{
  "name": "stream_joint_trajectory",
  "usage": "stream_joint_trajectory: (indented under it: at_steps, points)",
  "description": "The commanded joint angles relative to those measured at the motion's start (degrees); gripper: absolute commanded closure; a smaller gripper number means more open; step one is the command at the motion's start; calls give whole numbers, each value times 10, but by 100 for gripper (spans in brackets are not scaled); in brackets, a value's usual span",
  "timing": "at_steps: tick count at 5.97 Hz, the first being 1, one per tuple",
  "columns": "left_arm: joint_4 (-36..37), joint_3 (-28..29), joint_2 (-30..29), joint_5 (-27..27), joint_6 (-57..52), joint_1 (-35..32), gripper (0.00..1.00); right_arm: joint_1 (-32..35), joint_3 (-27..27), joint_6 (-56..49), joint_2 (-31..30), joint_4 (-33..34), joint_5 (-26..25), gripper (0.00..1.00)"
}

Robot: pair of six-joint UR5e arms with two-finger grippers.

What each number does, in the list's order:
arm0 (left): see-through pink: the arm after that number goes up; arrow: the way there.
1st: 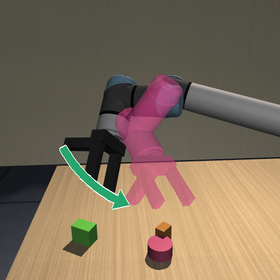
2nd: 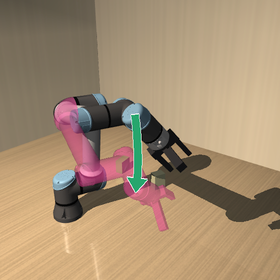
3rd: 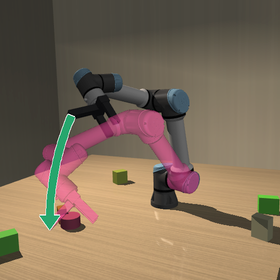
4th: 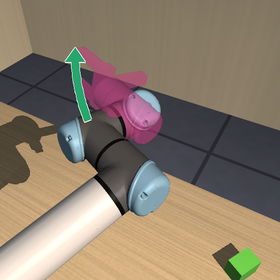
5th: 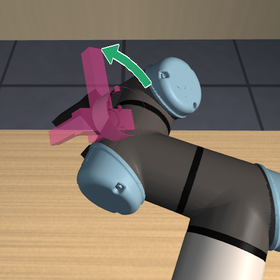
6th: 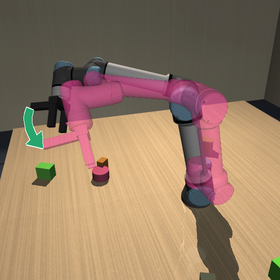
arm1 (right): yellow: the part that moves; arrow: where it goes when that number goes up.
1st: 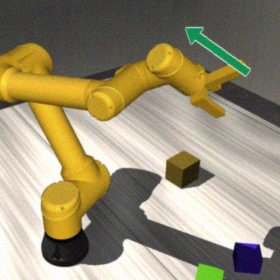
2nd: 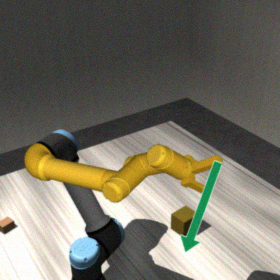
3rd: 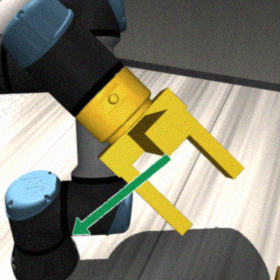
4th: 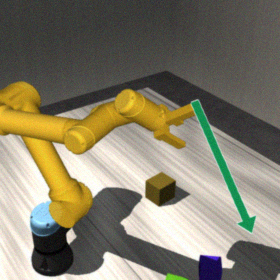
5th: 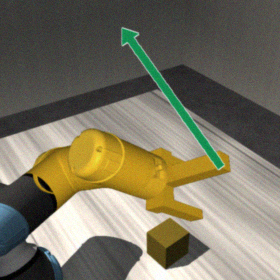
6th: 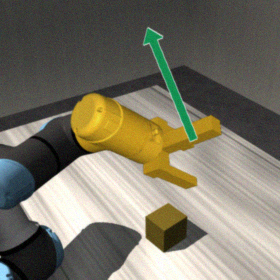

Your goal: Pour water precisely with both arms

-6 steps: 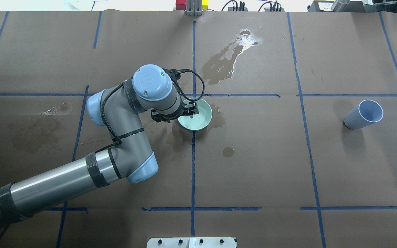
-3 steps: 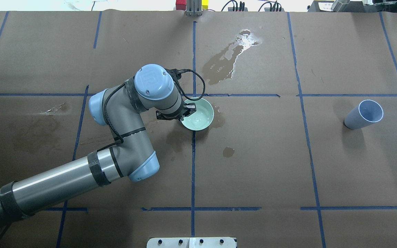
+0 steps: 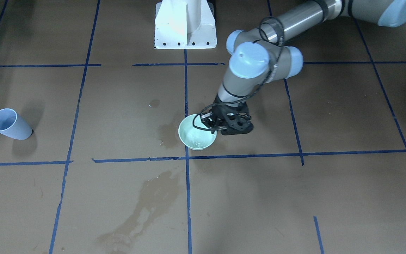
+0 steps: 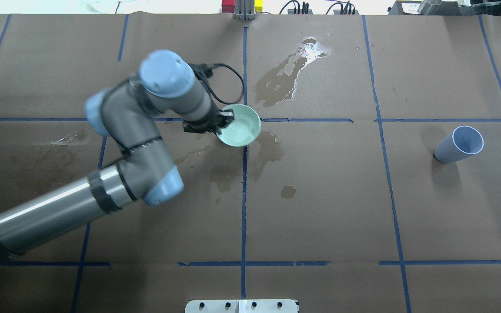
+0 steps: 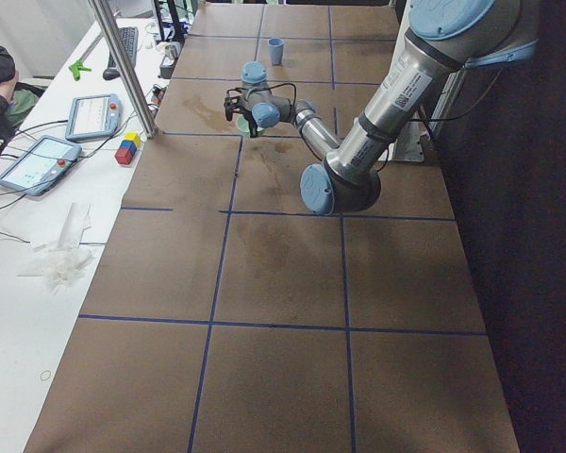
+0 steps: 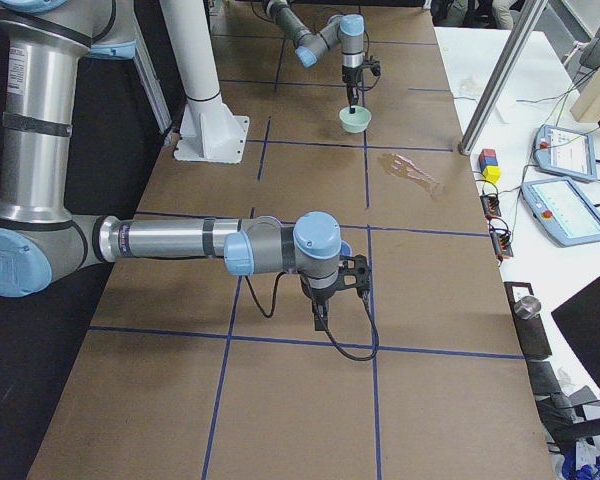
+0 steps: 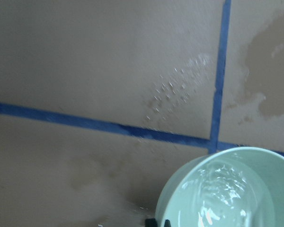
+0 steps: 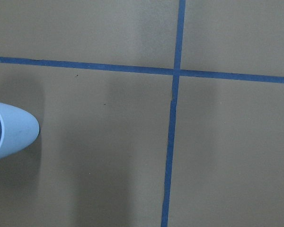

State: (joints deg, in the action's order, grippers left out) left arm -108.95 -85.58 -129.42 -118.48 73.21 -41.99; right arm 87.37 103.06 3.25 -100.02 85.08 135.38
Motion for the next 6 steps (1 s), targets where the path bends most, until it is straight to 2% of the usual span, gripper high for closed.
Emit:
stream_joint_trajectory:
  at_steps: [1,2,4,6]
  points:
    - [-2,-39,78,-106,-126,-101,100,0,-1,1,-1,0,1,0]
    - [-3,-39,117,-158,-208,-155,100,0,-1,0,0,0,1,0]
    - [-3,-38,218,-227,-385,-260,100,-1,-1,2,0,0,1,0]
    - [-14,-35,316,-233,-528,-316,100,-1,-1,2,0,0,1,0]
